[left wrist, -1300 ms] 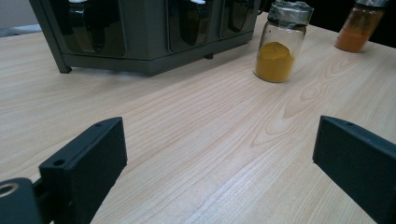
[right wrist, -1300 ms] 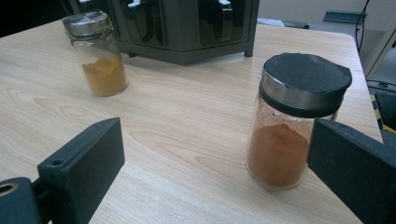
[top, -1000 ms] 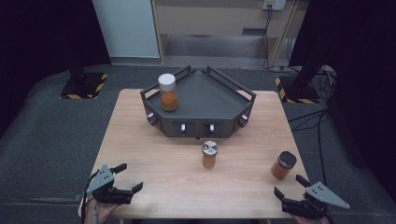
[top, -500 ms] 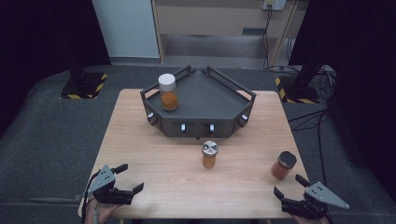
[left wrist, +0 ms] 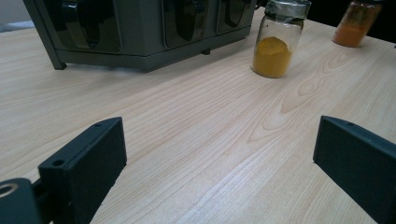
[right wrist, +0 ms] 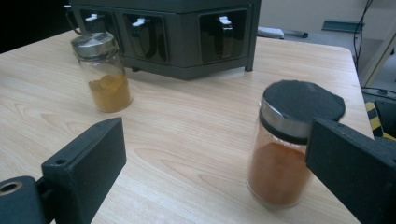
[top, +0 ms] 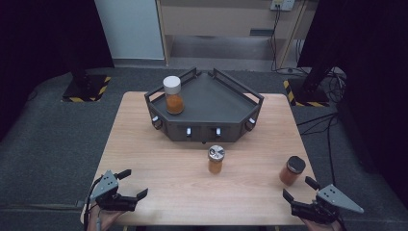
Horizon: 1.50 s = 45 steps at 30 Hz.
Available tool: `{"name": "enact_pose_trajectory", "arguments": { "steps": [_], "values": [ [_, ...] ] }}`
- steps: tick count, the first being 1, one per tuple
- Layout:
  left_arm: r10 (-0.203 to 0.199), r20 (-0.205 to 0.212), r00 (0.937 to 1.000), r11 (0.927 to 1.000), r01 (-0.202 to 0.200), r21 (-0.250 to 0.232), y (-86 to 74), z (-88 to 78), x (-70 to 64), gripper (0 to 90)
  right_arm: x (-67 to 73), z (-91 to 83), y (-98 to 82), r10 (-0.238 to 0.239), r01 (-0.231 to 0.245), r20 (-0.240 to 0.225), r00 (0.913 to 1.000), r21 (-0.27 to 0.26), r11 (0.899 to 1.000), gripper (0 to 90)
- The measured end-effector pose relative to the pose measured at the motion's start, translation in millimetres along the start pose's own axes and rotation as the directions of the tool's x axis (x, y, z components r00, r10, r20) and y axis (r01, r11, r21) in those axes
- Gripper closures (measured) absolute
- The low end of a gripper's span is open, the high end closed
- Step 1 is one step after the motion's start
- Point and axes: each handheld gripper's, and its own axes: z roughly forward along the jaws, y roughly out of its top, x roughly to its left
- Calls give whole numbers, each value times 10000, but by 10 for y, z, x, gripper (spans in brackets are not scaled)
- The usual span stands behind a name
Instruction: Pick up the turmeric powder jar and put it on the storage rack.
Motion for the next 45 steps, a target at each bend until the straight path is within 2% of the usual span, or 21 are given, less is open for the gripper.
{"name": "enact_pose_trajectory", "arguments": {
  "steps": [13,19,36,45],
  "values": [
    [0,53,10000,10000,0,84,6,8,6,20,2,176,280,-590,592,-590,9965,10,9982,56],
    [-11,53,10000,10000,11,82,5,6,10,20,-2,298,386,-651,659,-981,9930,54,9978,56],
    [-78,145,9999,9999,76,116,4,16,26,20,67,600,623,-1198,1224,-1643,9791,59,9925,57],
    [-56,180,9998,9998,53,166,11,27,24,20,109,788,716,-1393,1435,-2060,9686,53,9896,57]
  ]
}}
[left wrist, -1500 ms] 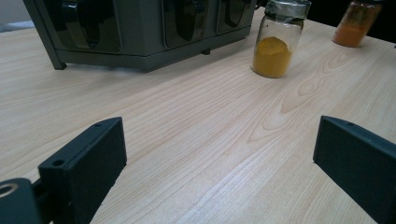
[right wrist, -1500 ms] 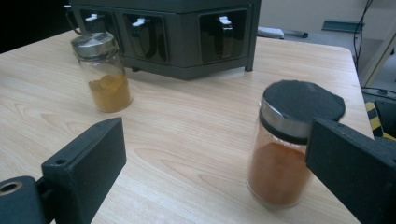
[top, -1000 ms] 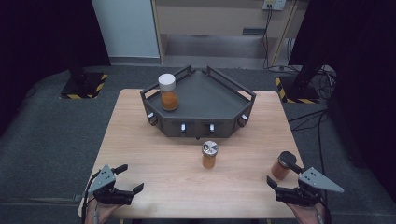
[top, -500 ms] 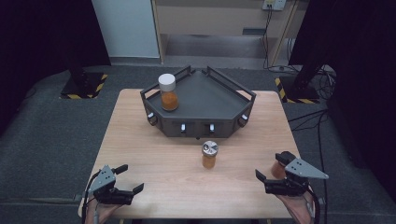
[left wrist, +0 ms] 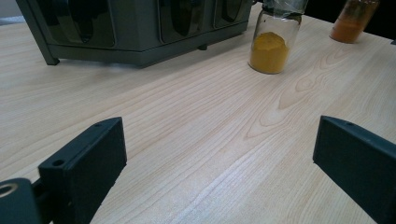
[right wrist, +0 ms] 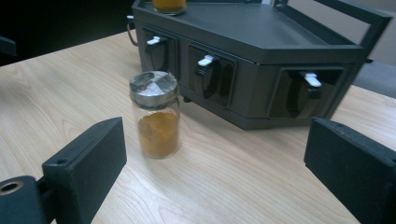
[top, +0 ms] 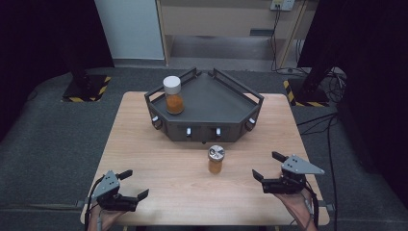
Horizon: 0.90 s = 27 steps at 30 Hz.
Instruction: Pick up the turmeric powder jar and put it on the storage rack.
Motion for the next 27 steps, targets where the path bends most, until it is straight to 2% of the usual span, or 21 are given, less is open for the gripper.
{"name": "enact_pose_trajectory", "arguments": {
  "steps": [21,27],
  "values": [
    [40,49,10000,9999,-40,92,10,9,-1,20,-15,494,199,-250,293,-1126,9933,362,9989,58],
    [31,49,10000,10000,-32,69,7,6,2,20,-63,621,236,-20,91,-1417,9899,492,9987,58]
  ]
}}
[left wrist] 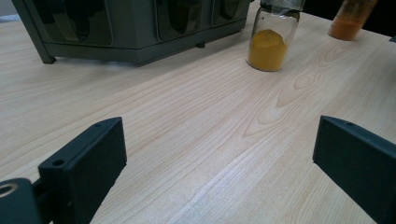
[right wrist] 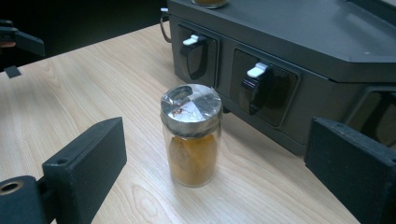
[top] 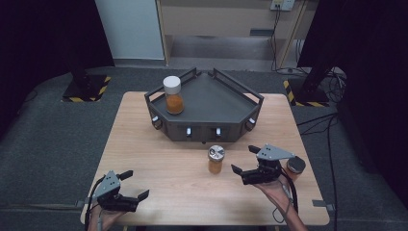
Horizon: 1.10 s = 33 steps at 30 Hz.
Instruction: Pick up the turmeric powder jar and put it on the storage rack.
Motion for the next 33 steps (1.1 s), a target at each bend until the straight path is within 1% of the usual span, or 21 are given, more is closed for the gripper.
{"name": "enact_pose_trajectory", "arguments": {
  "steps": [8,12,15,19,26,33],
  "values": [
    [-9,3,10000,10000,9,-11,-2,-2,2,20,-64,157,50,168,-164,-329,9993,121,9998,58],
    [-12,5,10000,10000,12,-14,-2,-2,2,20,-74,226,80,93,-84,-442,9990,201,9998,59],
    [-7,0,10000,10000,7,-15,-2,-3,2,20,-103,285,93,214,-200,-586,9981,254,9995,60],
    [3,2,10000,10000,-3,2,-1,-1,1,20,-116,364,122,186,-161,-679,9975,367,9992,61],
    [1,11,10000,10000,-1,4,-1,-1,3,20,-147,494,152,311,-266,-864,9958,528,9983,65],
    [10,4,10000,10000,-10,16,1,-1,1,20,-142,628,170,311,-241,-992,9946,709,9972,70]
  ]
}}
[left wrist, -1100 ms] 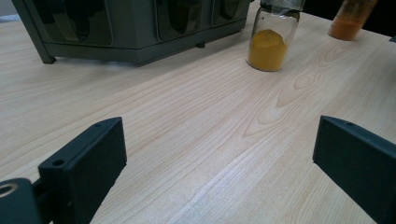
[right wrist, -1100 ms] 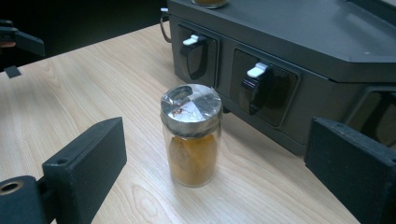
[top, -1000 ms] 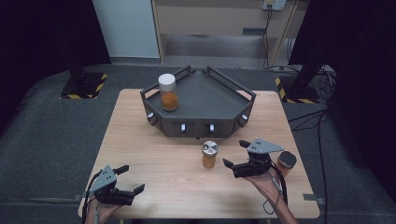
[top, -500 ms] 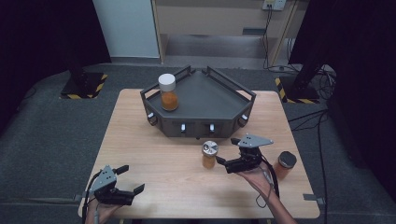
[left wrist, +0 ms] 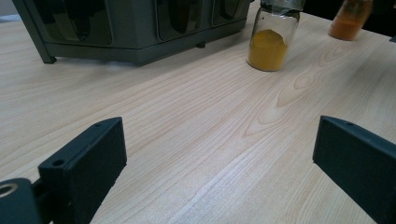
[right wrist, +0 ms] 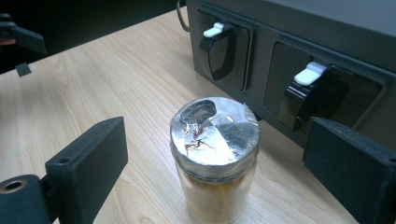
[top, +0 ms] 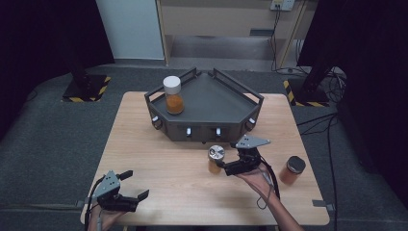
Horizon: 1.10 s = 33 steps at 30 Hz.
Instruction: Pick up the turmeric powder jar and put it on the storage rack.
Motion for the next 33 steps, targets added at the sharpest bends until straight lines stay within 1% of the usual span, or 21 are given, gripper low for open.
{"name": "enact_pose_trajectory", "arguments": {
  "steps": [6,8,12,16,20,26,29,33],
  "values": [
    [11,5,10000,10000,-11,10,1,1,0,20,-34,117,5,60,-58,-68,10000,240,9997,79],
    [10,2,10000,10000,-10,9,1,2,0,20,-43,155,13,-1,6,-169,9999,312,9995,90],
    [15,12,10000,10000,-15,29,3,3,1,21,-11,241,41,-252,262,-210,9995,465,9986,99],
    [27,25,10000,10000,-27,33,3,3,2,20,-10,316,38,-193,203,-204,9996,516,9985,109],
    [42,36,10000,10000,-42,41,4,5,2,20,-28,359,18,-63,72,-188,9998,458,9989,127],
    [45,27,10000,10000,-45,45,4,3,1,20,1,420,3,-160,165,-103,9998,485,9987,168],
    [46,31,10000,10000,-46,56,5,6,2,20,-18,441,-26,-40,45,-112,9999,411,9991,187],
    [45,43,10000,10000,-45,53,4,7,3,20,-22,452,-54,20,-16,-100,9999,347,9994,245]
  ]
}}
